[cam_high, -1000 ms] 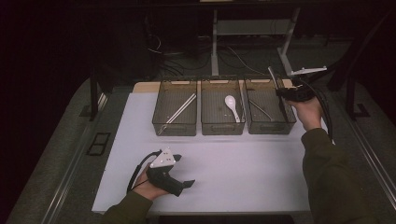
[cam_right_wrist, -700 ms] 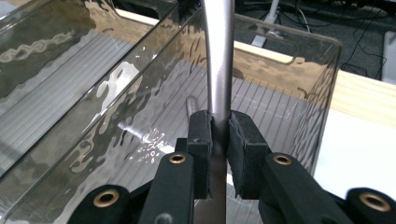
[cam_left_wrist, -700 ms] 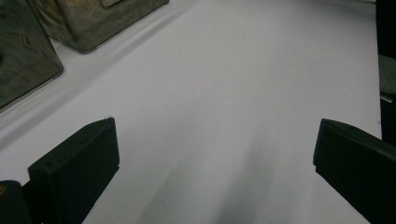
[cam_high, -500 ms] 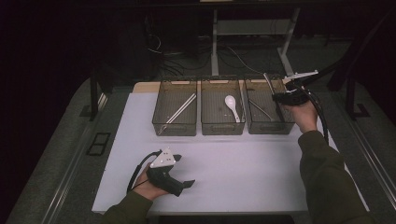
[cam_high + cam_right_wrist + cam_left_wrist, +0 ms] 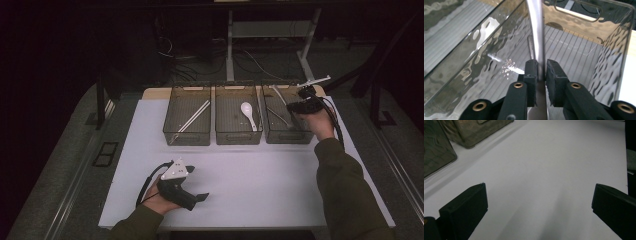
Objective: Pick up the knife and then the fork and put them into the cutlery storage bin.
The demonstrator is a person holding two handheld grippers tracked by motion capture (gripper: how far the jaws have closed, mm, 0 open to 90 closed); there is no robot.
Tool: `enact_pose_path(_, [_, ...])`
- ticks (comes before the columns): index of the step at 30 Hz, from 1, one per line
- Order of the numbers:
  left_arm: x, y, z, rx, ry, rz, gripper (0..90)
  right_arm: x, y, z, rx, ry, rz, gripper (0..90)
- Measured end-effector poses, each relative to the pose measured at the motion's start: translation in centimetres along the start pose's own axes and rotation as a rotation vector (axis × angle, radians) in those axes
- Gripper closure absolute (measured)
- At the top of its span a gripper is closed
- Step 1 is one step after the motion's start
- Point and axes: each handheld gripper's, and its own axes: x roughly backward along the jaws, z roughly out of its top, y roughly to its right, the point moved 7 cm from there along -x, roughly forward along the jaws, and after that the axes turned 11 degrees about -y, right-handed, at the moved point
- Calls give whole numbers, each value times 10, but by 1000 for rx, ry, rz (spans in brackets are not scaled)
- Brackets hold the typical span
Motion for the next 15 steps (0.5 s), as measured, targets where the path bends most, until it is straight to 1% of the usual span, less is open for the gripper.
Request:
enact_pose_path(1, [0,0,0,0,0,1,0,0,0,0,-7,0,4,784])
enact_pose_path(3, [0,0,0,-1,0,1,0,1,0,0,-6,2,8,780])
enact_pose_path(6, [0,0,0,1,1,1,0,4,1,1,-15,18,19,760])
enact_pose_path(7, [0,0,0,0,1,0,0,5,0,1,-18,21,30,747])
enact_pose_path(11, [-1,0,0,5,2,0,0,9,0,1,-21,28,48,683])
enact_pose_path(15, [0,0,0,4,0,1,0,14,-2,1,-37,46,95,603])
